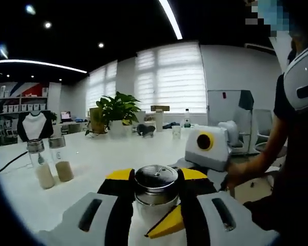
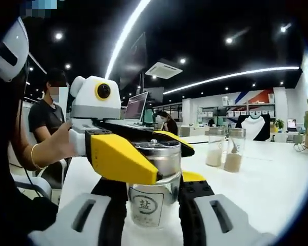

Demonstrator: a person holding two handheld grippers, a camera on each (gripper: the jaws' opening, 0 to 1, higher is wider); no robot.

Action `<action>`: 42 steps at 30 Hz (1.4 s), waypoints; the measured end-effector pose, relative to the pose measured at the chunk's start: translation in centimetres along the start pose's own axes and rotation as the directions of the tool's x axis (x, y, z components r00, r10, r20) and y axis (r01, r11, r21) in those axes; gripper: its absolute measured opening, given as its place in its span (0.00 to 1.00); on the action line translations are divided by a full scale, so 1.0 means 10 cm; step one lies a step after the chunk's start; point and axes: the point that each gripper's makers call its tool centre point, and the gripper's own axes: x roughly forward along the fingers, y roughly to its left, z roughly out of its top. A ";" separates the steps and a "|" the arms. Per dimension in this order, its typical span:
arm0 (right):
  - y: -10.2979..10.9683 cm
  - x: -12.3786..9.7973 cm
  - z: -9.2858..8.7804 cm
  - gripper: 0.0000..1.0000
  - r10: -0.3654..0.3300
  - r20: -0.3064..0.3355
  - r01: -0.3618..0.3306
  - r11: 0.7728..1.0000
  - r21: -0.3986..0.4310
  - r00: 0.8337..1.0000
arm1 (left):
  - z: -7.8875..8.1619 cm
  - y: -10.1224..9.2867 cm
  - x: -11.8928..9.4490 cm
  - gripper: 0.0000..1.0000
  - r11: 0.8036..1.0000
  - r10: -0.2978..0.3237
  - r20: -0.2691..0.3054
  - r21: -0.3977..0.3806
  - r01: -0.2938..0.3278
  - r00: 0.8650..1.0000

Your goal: Rotate the seasoning bottle until the label or dispensing opening points toward the visible target arrow and the bottle remains upright within the marked orientation range

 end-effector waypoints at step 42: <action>-0.29 0.09 -0.02 0.35 -0.329 0.040 0.328 0.944 0.036 0.943 | 0.00 0.28 -0.04 0.34 0.946 0.319 0.037 -0.069 -0.316 0.947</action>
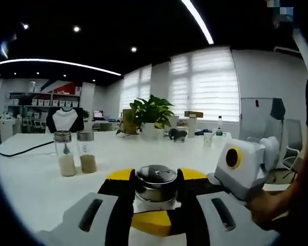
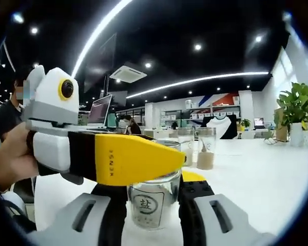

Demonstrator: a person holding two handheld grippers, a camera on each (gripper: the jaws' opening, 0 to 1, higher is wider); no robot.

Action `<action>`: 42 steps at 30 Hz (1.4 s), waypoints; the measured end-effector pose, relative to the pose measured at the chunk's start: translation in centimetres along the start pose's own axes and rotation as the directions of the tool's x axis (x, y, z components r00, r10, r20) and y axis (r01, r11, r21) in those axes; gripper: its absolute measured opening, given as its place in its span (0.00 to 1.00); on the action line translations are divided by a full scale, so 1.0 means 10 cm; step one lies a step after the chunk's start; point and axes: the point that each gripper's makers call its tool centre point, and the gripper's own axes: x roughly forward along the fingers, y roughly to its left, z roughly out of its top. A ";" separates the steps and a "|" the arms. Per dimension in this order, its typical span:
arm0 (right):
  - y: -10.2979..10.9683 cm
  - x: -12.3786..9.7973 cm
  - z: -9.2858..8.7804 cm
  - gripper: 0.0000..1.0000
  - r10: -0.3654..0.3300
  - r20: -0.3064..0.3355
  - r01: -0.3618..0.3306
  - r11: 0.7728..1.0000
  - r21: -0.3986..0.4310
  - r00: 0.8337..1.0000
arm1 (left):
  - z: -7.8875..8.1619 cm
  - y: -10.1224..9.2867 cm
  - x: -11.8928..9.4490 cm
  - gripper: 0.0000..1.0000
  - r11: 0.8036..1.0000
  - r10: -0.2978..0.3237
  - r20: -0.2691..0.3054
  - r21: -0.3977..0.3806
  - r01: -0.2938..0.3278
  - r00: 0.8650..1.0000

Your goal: Rotate the seasoning bottle until the label or dispensing opening points toward the visible target arrow and the bottle remains upright within the marked orientation range

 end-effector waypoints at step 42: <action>0.21 -0.09 -0.11 0.40 0.297 -0.059 -0.292 0.953 0.078 0.953 | 0.03 -0.07 -0.09 0.34 0.990 -0.127 -0.012 0.059 0.127 0.992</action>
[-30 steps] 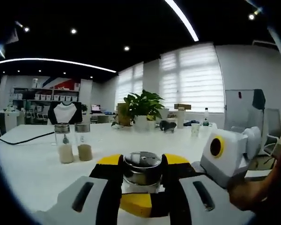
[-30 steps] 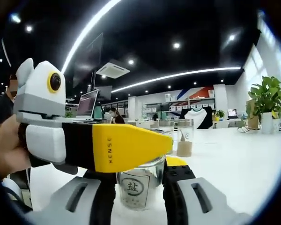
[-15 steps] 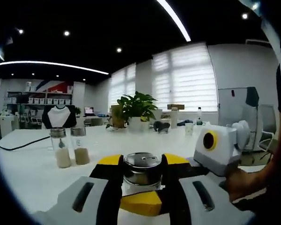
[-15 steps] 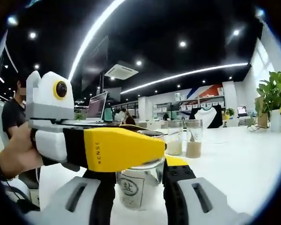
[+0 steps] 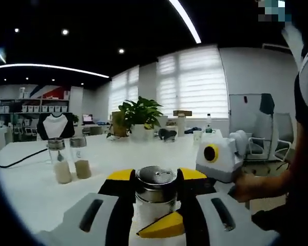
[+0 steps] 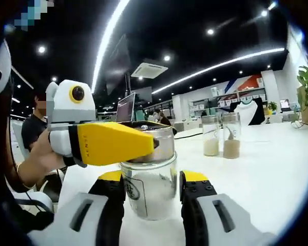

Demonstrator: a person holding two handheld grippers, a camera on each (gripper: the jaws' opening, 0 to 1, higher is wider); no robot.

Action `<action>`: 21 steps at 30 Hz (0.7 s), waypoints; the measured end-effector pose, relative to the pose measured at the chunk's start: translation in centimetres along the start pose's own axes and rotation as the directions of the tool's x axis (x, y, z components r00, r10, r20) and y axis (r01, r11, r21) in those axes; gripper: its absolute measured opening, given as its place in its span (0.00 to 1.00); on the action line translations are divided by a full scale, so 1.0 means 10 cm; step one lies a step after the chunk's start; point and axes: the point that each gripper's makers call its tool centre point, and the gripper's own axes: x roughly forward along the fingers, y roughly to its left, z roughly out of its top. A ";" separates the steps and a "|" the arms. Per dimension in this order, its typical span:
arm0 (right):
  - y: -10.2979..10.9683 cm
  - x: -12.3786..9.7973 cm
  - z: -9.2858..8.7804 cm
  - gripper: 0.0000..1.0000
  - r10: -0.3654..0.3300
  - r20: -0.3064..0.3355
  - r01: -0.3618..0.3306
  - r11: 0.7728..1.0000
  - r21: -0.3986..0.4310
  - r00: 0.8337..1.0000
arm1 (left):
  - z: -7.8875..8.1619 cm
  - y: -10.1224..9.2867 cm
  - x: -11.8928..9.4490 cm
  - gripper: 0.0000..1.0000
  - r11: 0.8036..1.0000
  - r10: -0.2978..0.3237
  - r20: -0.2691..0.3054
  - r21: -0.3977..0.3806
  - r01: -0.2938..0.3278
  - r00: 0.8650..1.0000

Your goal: Rotate the seasoning bottle until the label or dispensing opening points toward the visible target arrow and the bottle remains upright within the marked orientation range

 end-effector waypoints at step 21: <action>-0.13 -0.04 0.08 0.34 -0.169 0.046 0.173 0.982 -0.080 0.984 | 0.08 0.01 0.04 0.34 0.996 0.067 -0.005 0.067 -0.067 0.998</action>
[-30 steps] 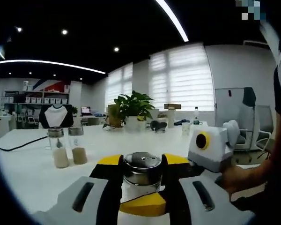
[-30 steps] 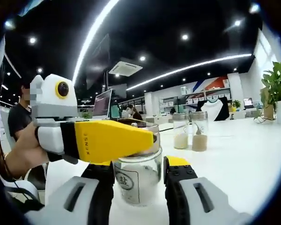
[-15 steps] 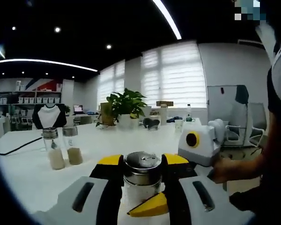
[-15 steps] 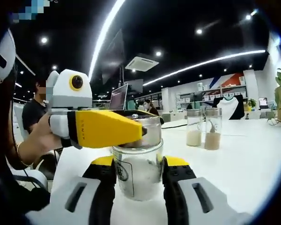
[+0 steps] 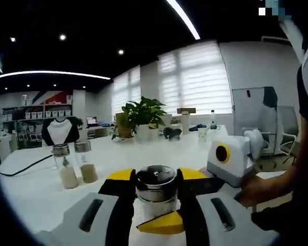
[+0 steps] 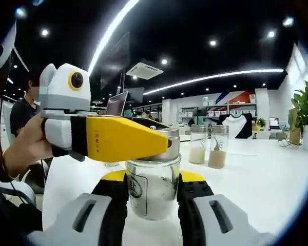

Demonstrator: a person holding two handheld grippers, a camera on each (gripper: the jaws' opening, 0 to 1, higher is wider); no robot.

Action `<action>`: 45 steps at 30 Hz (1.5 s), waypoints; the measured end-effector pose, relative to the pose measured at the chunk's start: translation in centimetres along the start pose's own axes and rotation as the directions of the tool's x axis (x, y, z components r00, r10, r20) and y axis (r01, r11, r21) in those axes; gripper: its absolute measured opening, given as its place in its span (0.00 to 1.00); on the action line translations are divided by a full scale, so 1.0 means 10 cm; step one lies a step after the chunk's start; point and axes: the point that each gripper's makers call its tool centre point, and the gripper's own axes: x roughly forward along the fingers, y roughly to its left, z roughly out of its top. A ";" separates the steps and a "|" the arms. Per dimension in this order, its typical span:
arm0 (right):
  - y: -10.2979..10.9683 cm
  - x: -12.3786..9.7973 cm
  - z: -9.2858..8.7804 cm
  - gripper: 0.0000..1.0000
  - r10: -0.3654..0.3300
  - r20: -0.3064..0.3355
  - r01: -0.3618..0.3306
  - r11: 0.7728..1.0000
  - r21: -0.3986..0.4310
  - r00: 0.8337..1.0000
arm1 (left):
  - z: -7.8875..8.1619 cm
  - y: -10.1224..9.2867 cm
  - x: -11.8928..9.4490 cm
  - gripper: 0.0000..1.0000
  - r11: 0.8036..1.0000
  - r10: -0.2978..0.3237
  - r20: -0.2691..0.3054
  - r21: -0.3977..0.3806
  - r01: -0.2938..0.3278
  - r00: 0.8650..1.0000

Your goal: Rotate the seasoning bottle until the label or dispensing opening points toward the visible target arrow and the bottle remains upright within the marked orientation range

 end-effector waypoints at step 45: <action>0.16 0.11 0.03 0.37 -0.007 0.024 0.007 1.000 0.024 1.000 | 0.02 0.26 -0.15 0.34 0.968 0.252 0.021 0.015 -0.252 0.968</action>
